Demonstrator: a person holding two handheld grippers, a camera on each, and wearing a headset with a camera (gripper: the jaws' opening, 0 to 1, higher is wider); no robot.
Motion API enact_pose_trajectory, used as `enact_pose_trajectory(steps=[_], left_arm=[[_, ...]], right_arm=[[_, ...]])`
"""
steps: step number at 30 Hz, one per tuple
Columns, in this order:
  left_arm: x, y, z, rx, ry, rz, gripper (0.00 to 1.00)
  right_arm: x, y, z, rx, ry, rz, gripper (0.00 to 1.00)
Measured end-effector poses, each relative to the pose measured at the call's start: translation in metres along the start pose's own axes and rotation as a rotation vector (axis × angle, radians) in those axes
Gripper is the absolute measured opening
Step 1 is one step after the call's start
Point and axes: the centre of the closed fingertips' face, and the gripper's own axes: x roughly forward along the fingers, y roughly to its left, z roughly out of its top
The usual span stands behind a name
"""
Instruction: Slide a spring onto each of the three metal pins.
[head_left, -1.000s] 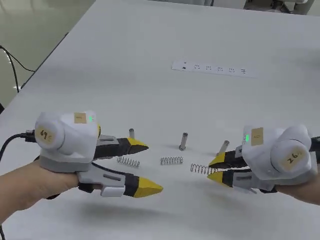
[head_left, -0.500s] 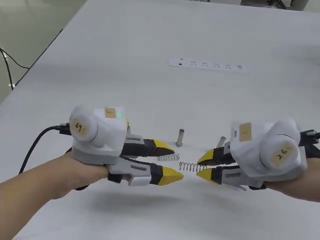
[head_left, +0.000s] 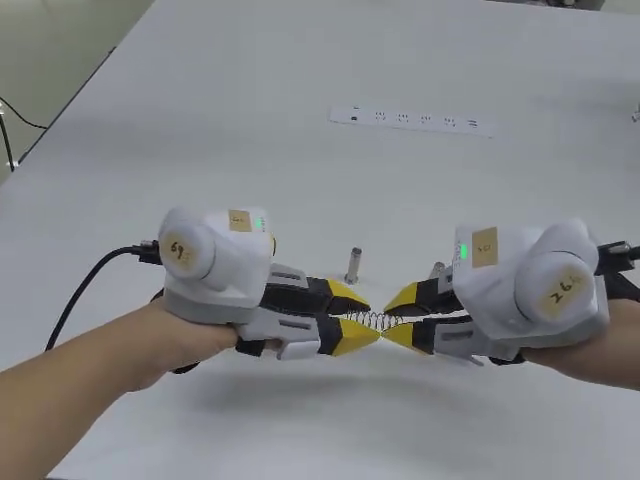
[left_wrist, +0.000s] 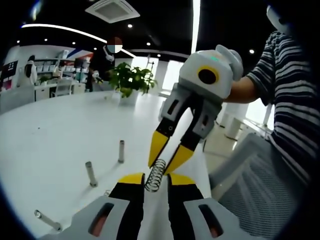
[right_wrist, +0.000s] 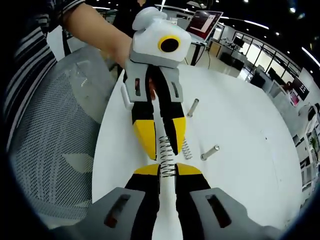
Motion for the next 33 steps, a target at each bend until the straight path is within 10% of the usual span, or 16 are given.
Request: enact_pose_trajectory(steps=[33], left_arm=[[0.0013,-0.0056,0.0073,0.025,-0.027,-0.016,0.02]], right_arm=[[-0.0083,0.0002,0.0024,0.003,-0.028,0.005,0.08]])
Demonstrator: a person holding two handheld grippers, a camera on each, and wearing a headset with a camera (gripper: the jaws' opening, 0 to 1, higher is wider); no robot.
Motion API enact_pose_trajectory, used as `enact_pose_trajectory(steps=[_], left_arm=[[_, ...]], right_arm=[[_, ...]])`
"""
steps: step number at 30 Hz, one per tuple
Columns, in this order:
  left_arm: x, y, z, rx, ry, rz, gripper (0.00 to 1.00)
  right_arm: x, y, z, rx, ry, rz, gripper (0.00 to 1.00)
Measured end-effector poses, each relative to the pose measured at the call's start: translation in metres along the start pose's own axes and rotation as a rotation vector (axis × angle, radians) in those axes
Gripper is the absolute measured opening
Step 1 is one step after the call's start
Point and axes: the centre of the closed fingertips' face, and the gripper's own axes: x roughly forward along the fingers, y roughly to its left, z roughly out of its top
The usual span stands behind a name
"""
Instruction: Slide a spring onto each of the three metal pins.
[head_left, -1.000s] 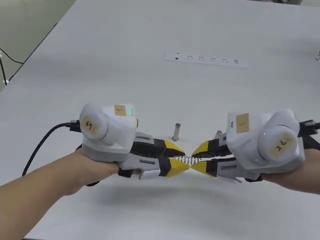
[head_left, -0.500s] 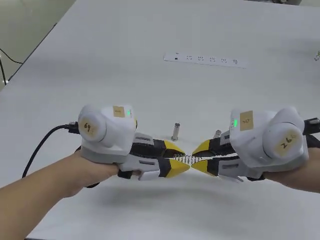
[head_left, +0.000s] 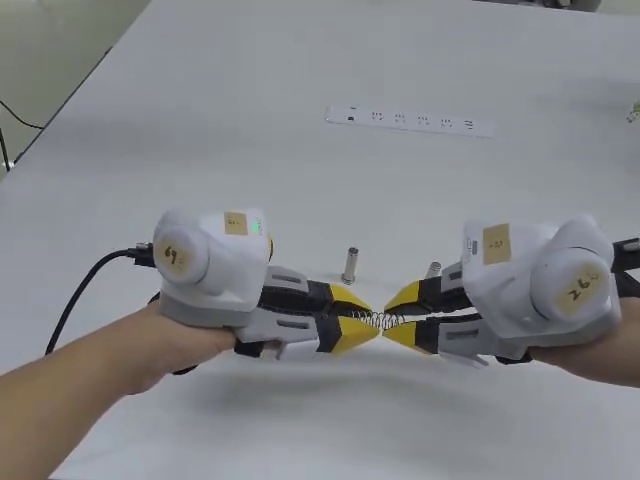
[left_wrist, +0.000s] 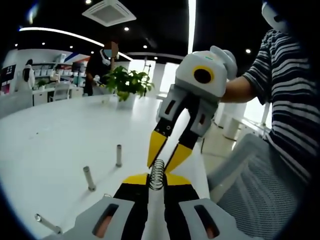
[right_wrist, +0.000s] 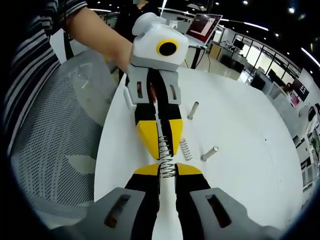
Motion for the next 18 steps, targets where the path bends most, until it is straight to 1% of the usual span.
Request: enact_pose_trajectory(steps=[7,12,16,18], left_arm=[[-0.0008,-0.0040,-0.0027,0.008,0.011,-0.022,0.02],[-0.0010,-0.0074,-0.0051,0.003,0.019,-0.039,0.02],[-0.0017,-0.0088,-0.0067,0.005,0.027,-0.050,0.02],[-0.0023,-0.0090,-0.0072,0.006,0.029,-0.053,0.02]], right_arm=[[0.0019,0.0035,0.0001,0.000,-0.006,0.014,0.08],[0.0022,0.0054,-0.0016,-0.007,-0.003,0.020,0.09],[0.0002,0.0041,-0.0071,0.015,-0.007,0.018,0.14],[-0.0003,0.0052,-0.0091,0.032,-0.011,0.025,0.13]])
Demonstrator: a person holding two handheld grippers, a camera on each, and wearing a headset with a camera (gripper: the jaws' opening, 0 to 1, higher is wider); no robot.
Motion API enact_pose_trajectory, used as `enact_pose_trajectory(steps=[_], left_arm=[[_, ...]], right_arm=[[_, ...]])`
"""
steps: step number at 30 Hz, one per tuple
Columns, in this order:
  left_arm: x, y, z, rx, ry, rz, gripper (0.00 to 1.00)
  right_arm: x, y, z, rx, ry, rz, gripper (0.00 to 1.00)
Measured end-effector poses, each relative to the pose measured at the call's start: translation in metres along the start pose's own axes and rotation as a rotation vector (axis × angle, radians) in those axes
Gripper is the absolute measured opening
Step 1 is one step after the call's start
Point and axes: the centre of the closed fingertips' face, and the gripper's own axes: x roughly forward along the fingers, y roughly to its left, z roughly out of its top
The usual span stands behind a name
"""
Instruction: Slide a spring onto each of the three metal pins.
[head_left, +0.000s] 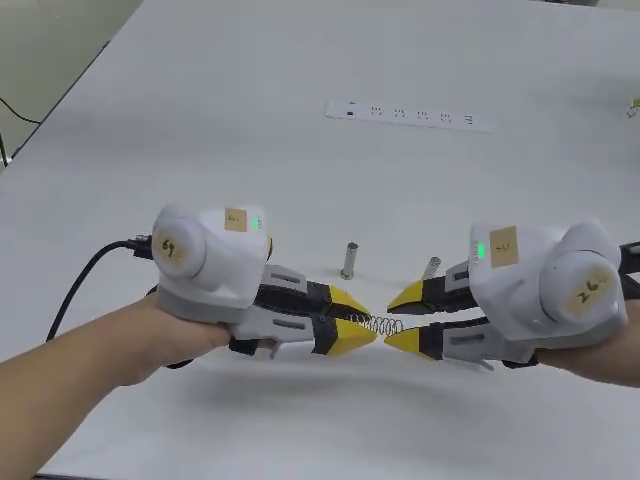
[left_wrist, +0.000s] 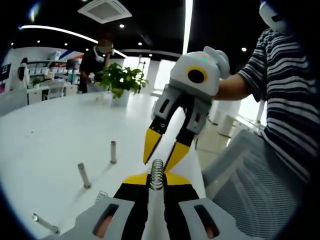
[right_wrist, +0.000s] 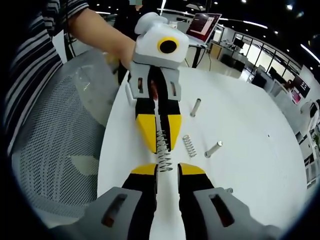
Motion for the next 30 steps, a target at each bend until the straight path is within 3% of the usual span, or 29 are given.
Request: enact_pose_trajectory(steps=[8,17,30], left_arm=[[-0.001,-0.004,0.002,-0.002,-0.001,-0.016,0.02],[-0.003,-0.004,0.001,-0.008,0.001,-0.017,0.03],[-0.005,-0.002,-0.002,-0.013,0.009,-0.020,0.03]], right_arm=[[0.003,0.005,-0.002,0.003,-0.019,0.004,0.11],[0.000,0.006,0.002,-0.057,-0.031,0.003,0.08],[-0.013,0.005,0.022,-0.139,-0.042,-0.006,0.07]])
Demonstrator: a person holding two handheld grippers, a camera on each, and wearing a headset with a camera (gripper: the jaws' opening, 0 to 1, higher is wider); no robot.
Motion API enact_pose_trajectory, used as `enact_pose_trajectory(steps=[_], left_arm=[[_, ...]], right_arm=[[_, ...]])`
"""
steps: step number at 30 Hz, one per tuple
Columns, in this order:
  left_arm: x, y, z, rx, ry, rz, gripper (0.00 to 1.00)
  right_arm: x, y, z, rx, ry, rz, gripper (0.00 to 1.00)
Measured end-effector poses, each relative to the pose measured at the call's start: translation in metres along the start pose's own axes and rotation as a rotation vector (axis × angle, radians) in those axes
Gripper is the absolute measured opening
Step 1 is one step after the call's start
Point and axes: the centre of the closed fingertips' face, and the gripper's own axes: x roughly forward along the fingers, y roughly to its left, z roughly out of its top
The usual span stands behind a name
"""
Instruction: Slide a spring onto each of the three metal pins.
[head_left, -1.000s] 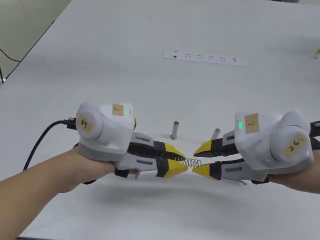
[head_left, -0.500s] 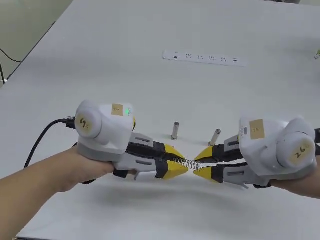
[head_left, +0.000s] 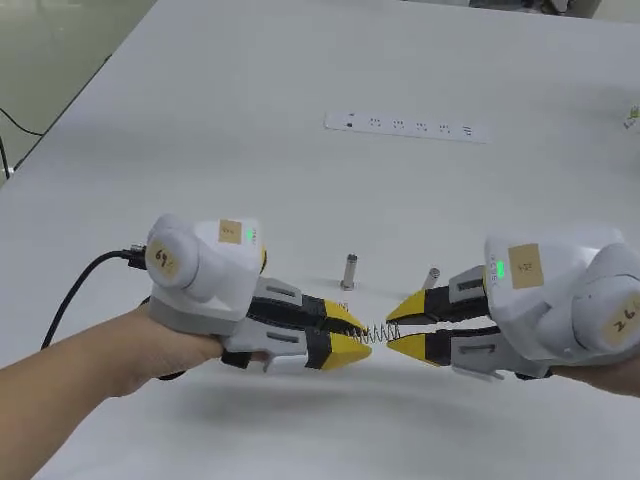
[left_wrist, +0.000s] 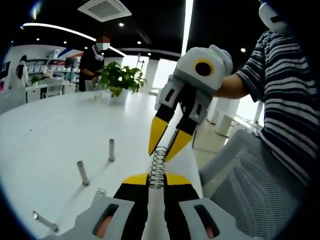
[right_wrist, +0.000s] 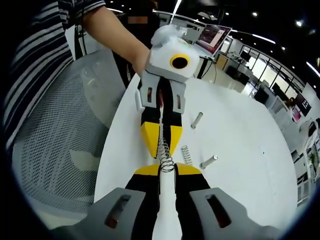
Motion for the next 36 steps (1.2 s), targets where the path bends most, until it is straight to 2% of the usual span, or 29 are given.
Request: enact_pose_trajectory(steps=[2,4,7,14,27,36], left_arm=[[-0.001,0.000,-0.001,0.005,0.005,0.001,0.03],[-0.001,0.000,-0.004,0.022,0.020,0.000,0.03],[0.000,-0.002,-0.006,0.029,0.029,0.000,0.03],[0.002,-0.002,-0.007,0.041,0.037,0.006,0.03],[0.007,-0.003,-0.005,0.064,0.040,0.012,0.02],[0.006,-0.003,-0.004,0.067,0.044,0.012,0.03]], right_arm=[[-0.001,0.001,0.003,-0.006,-0.008,0.007,0.07],[-0.001,0.003,0.010,0.017,-0.041,0.023,0.08],[-0.002,0.003,0.016,0.038,-0.058,0.031,0.08],[0.000,0.000,0.030,0.096,-0.127,0.028,0.08],[0.008,-0.001,0.044,0.022,-0.137,-0.003,0.08],[0.008,-0.001,0.047,0.009,-0.147,-0.012,0.07]])
